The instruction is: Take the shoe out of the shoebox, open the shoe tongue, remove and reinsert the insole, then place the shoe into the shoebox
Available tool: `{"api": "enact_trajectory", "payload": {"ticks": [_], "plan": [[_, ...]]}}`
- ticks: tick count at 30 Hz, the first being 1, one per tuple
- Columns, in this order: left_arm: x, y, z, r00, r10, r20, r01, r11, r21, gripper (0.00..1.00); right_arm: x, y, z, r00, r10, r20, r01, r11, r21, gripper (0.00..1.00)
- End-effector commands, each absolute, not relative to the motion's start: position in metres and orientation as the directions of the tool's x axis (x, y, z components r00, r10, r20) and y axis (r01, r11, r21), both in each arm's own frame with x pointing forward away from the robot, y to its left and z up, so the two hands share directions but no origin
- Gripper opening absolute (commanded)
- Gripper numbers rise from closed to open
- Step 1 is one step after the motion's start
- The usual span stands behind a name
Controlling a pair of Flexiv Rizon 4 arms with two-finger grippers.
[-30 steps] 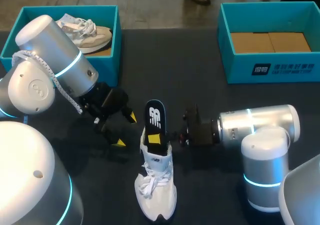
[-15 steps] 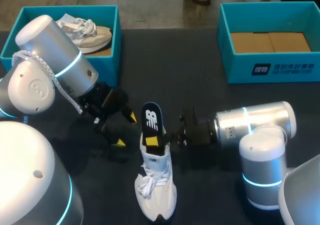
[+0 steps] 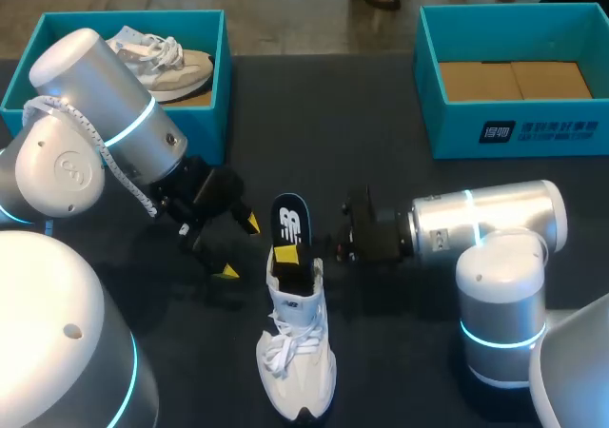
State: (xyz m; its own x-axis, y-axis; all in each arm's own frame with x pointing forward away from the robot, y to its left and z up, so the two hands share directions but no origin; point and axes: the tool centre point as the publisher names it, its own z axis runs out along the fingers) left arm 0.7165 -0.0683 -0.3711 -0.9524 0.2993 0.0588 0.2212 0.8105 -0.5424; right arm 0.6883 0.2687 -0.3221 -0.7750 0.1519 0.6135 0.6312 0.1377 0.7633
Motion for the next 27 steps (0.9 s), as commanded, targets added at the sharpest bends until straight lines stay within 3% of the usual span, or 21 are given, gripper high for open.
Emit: {"api": "enact_trajectory", "payload": {"ticks": [1,4,6,27], "plan": [[0.716,-0.069,-0.371,-0.953,0.299,0.058,0.221,0.812,-0.540,1.00,0.693,0.270,-0.322,-0.776,0.144,0.614,0.630,0.126,0.766,0.25],[0.716,-0.069,-0.371,-0.953,0.299,0.058,0.221,0.812,-0.540,1.00,0.695,0.270,-0.322,-0.777,0.139,0.614,0.629,0.117,0.769,0.15],[0.716,-0.069,-0.371,-0.953,0.299,0.058,0.221,0.812,-0.540,1.00,0.695,0.269,-0.322,-0.777,0.137,0.615,0.629,0.113,0.769,0.00],[0.716,-0.069,-0.371,-0.953,0.299,0.058,0.221,0.812,-0.540,1.00,0.666,0.270,-0.350,-0.697,0.127,0.706,0.717,0.130,0.684,0.00]]}}
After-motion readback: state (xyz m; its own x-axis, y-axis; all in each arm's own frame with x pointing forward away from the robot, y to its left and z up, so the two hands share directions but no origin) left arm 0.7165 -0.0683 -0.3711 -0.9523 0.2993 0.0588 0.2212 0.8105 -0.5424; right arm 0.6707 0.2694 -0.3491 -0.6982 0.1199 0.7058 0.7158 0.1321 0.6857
